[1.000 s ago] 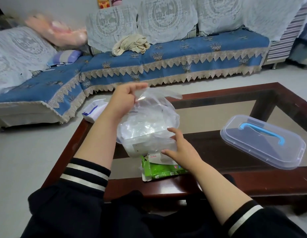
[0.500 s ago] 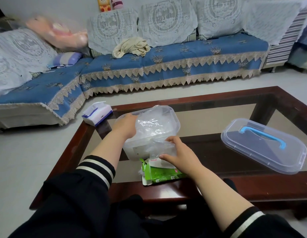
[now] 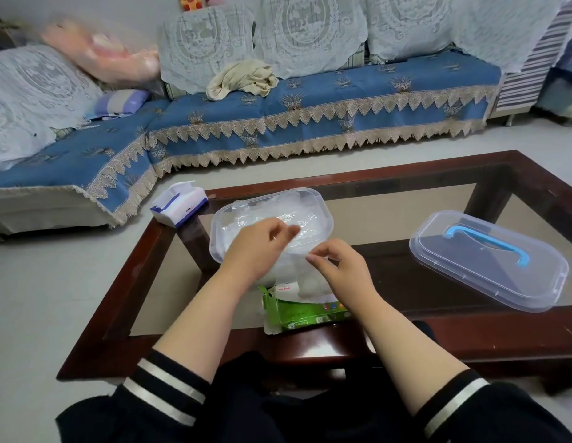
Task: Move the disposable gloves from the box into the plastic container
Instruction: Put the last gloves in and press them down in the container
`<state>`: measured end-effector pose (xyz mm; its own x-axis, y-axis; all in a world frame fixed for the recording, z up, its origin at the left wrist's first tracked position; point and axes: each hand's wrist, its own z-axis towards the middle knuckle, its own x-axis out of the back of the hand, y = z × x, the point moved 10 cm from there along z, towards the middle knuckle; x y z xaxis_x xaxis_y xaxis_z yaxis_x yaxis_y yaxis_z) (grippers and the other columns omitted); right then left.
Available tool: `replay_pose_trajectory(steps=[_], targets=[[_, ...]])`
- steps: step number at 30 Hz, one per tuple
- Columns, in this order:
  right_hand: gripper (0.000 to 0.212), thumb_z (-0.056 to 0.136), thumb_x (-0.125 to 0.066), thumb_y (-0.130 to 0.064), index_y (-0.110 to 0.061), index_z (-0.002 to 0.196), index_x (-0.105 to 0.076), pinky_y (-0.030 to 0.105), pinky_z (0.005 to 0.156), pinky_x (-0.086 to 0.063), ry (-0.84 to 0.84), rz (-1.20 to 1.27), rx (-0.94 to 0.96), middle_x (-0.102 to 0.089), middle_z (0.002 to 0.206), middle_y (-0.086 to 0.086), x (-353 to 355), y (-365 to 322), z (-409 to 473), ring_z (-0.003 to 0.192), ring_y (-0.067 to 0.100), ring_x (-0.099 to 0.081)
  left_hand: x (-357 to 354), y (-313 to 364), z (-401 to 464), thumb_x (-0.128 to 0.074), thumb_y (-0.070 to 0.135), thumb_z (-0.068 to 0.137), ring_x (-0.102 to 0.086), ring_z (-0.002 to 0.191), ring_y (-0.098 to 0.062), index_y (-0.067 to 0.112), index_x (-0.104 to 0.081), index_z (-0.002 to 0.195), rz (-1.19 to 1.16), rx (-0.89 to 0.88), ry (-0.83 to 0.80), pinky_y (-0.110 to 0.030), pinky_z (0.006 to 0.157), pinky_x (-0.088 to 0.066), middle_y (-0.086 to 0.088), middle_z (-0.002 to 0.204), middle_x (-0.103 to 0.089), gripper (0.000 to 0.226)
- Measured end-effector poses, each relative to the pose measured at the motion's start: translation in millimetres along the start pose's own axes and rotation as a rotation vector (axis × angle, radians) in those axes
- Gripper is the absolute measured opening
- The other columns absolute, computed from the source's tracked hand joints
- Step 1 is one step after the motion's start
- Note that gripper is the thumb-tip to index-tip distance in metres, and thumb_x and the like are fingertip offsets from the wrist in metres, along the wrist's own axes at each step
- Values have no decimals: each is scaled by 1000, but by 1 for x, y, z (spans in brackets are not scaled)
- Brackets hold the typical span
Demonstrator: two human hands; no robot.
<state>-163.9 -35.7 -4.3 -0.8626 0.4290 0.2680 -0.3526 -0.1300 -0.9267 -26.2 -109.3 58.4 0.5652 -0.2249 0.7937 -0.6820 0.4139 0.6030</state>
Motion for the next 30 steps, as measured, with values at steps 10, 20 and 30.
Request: replay_pose_trajectory(steps=[10,20,30], targets=[[17,89,-64,-11,-21,75,-64,12,70,-44,194,205,-82,-65,82,-1,22,0,-2,75,4,-57,-30,-16,-16,-77,22,78,-44,56,-3,33,-57,94,-57,5,-67,-14,54,-36,4,76,-60,29],[21,93,-60,-13,-31,84,-65,13,70,-45,436,368,69,-66,84,-10,54,-20,-15,77,2,-59,-7,19,-22,-64,65,73,-34,120,-5,41,-56,120,8,-192,-28,-24,99,-31,18,120,-47,54],[16,87,-63,-25,-15,97,-71,36,87,-52,331,44,455,-65,101,-7,35,-50,-18,99,15,-62,-16,44,3,-63,42,90,-63,81,-18,8,-73,90,-299,19,-91,-26,77,-47,-1,86,-71,36]])
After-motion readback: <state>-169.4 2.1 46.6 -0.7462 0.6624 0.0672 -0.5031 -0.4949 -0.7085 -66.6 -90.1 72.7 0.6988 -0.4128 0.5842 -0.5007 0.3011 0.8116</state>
